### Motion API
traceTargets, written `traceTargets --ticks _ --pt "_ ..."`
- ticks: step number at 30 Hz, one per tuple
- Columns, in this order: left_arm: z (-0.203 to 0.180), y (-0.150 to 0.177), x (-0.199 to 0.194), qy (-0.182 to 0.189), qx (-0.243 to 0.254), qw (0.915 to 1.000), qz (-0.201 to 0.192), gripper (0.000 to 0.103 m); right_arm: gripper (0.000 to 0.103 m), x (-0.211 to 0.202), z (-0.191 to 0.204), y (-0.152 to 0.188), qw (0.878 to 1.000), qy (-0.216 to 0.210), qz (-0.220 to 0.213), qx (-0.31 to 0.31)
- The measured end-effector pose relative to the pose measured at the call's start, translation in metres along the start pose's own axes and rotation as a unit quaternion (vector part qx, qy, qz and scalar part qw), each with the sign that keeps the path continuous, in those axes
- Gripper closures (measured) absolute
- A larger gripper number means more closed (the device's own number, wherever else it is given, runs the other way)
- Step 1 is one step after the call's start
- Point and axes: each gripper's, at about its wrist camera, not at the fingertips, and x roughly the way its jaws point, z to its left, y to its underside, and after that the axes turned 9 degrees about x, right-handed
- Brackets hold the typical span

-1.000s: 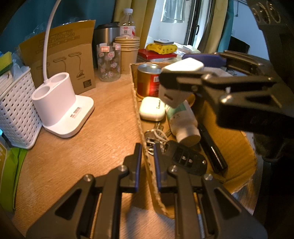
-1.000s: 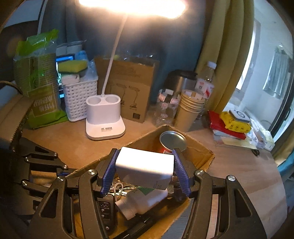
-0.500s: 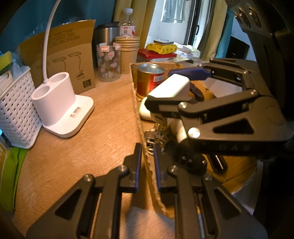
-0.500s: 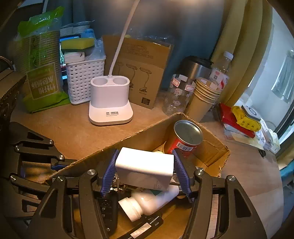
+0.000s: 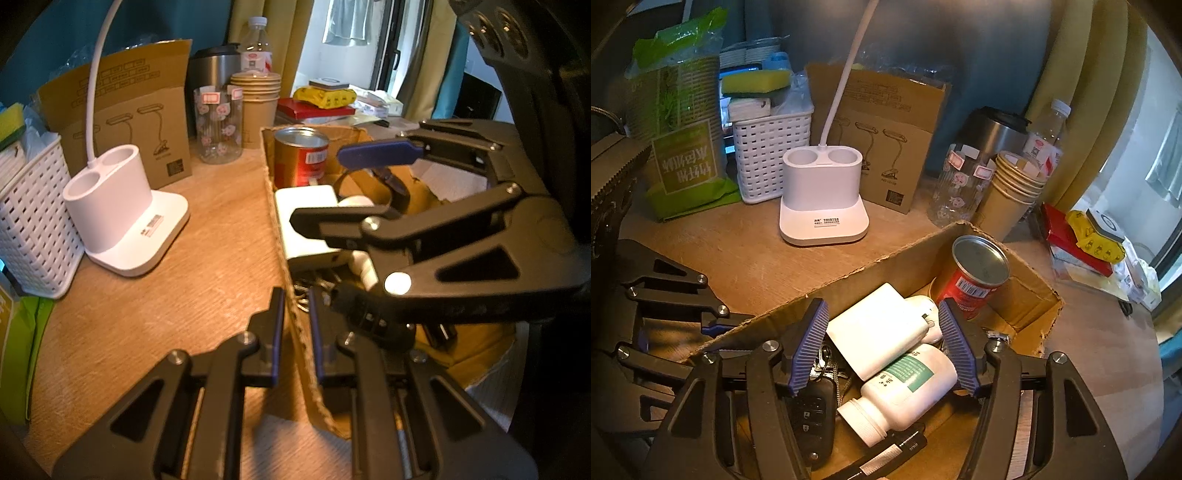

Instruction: Organize rigid objects

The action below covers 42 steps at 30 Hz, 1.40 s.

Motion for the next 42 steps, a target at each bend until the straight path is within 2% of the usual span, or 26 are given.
traceTargets --ticks 10,18,20,25,30,32,39,42 --pt "0.000 0.000 0.000 -0.002 -0.001 1.0000 0.002 0.089 0.037 -0.028 -0.015 -0.003 0.998 0.028 -0.042 0.048" --pt "-0.004 -0.001 -0.004 -0.010 -0.002 0.9999 0.001 0.088 0.036 -0.051 -0.028 0.000 0.993 0.045 -0.057 0.089" --pt "-0.007 -0.001 -0.009 -0.012 -0.001 0.9999 -0.003 0.082 0.036 -0.058 -0.031 0.001 0.992 0.048 -0.062 0.101" --pt "-0.012 -0.005 -0.019 -0.015 0.003 0.9998 -0.014 0.079 0.032 -0.083 -0.043 0.007 0.984 0.069 -0.080 0.142" --pt "-0.017 -0.010 -0.032 -0.011 0.006 0.9996 -0.025 0.066 0.031 -0.113 -0.049 0.014 0.976 0.089 -0.101 0.173" --pt "-0.019 -0.012 -0.038 0.002 0.005 0.9996 -0.029 0.052 0.031 -0.126 -0.050 0.018 0.971 0.101 -0.109 0.185" --pt "-0.027 -0.021 -0.065 -0.002 0.014 0.9982 -0.059 0.049 0.031 -0.173 -0.057 0.031 0.949 0.147 -0.150 0.237" --pt "-0.032 -0.025 -0.078 -0.007 0.024 0.9971 -0.072 0.029 0.031 -0.190 -0.057 0.039 0.940 0.163 -0.160 0.252"
